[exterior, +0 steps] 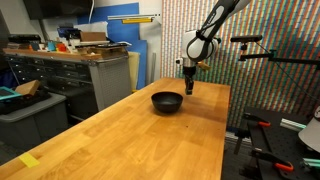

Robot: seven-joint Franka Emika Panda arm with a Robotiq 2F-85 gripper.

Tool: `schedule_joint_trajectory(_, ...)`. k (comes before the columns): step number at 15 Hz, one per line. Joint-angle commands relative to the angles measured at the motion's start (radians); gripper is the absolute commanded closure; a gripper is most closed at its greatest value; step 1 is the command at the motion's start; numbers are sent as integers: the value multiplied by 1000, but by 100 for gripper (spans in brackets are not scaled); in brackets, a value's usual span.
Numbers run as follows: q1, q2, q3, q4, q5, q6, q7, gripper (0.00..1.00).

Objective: Pick up the block and put it in the bowl

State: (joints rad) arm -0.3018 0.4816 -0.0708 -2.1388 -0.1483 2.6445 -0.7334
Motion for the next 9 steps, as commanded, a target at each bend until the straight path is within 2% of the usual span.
schedule_joint_trajectory(1,72,-40,-14,17,-53,-54,76,79)
schedule_joint_trajectory(9,189,-65,-1,55,-161,-91,187,79)
